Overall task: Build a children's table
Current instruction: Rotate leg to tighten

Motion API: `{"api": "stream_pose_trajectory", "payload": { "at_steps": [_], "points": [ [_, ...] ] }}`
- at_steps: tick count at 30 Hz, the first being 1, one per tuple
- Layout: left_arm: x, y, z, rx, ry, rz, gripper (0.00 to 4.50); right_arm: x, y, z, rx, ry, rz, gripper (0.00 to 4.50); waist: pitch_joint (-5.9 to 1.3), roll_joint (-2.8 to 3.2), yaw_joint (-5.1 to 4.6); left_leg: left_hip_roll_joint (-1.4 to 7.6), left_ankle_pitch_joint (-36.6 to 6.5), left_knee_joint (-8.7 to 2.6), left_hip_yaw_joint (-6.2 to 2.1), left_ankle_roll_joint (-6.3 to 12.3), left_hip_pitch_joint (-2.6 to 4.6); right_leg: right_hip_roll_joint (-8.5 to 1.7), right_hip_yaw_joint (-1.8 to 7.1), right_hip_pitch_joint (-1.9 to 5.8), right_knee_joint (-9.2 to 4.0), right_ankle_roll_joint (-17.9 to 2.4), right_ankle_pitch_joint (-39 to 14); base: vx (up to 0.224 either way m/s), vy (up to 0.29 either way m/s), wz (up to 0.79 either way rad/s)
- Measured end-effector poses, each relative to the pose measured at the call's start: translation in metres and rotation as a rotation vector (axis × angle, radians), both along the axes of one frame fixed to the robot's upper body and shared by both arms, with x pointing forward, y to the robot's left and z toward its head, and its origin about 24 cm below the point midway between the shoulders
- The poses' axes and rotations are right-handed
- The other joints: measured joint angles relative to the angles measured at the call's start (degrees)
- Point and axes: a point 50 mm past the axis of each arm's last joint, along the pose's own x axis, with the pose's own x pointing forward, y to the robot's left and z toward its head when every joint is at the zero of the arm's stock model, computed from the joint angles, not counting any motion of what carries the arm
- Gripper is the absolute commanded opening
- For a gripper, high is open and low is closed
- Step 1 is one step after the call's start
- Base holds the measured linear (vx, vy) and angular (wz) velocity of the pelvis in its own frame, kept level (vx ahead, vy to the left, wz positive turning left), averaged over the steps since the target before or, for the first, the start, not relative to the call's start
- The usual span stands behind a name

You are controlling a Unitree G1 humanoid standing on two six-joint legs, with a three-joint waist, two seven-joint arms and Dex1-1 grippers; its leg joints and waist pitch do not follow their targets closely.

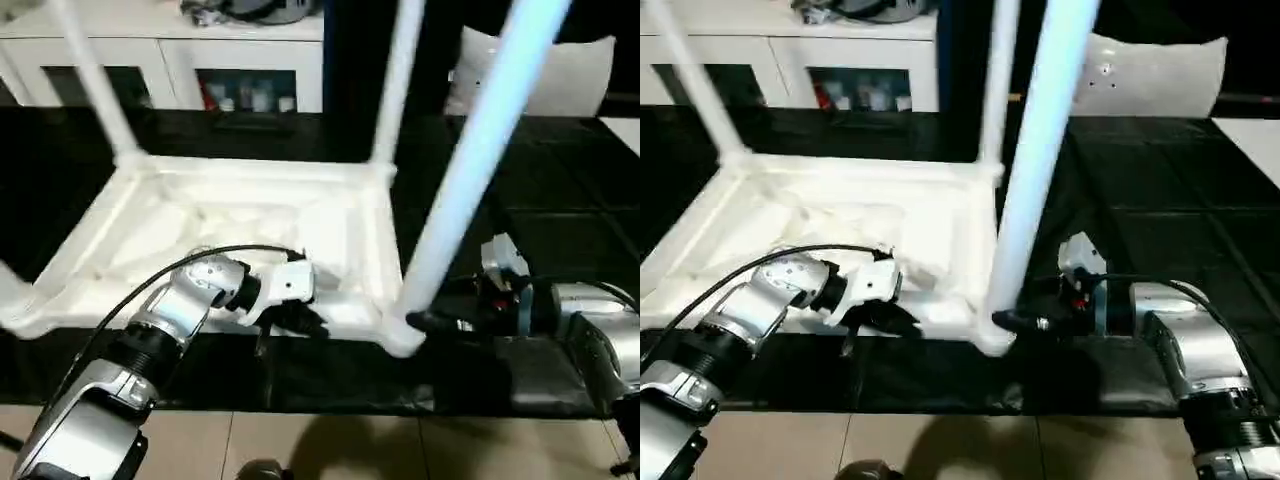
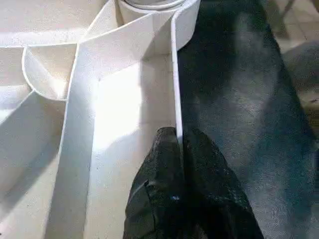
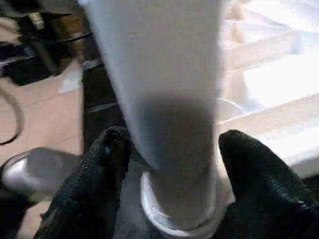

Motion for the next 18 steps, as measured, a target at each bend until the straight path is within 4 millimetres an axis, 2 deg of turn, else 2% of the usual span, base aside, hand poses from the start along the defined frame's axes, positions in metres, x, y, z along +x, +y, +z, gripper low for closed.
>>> {"api": "stream_pose_trajectory", "payload": {
  "at_steps": [9,16,18],
  "points": [
    [-0.0019,-0.0008,-0.0001,0.005,0.004,-0.035,0.0,-0.0026,-0.0011,-0.0004,-0.004,0.032,0.035,2.11,-0.02,-0.03,0.12,0.0,0.0,-0.01,0.0,0.0,0.02,0.0,-0.01,0.03,-0.01,0.01,0.0,0.0,0.0,0.0],
    [-0.0017,-0.0035,-0.0014,-0.003,0.027,-0.016,0.0,-0.0045,-0.0001,-0.0023,0.011,0.049,0.015,1.95,-0.03,-0.04,0.28,0.0,0.0,-0.01,0.0,0.0,0.04,0.0,-0.02,0.04,-0.01,0.01,0.0,0.0,0.0,0.0],
    [-0.0001,-0.0026,-0.0016,-0.009,0.048,0.027,0.0,-0.0034,0.0029,-0.0048,0.028,0.053,-0.034,1.94,-0.05,-0.02,-0.04,0.0,0.01,-0.01,0.0,-0.02,0.12,0.0,0.0,0.07,0.04,-0.01,0.01,0.0,0.0,0.0]
  ]
}}
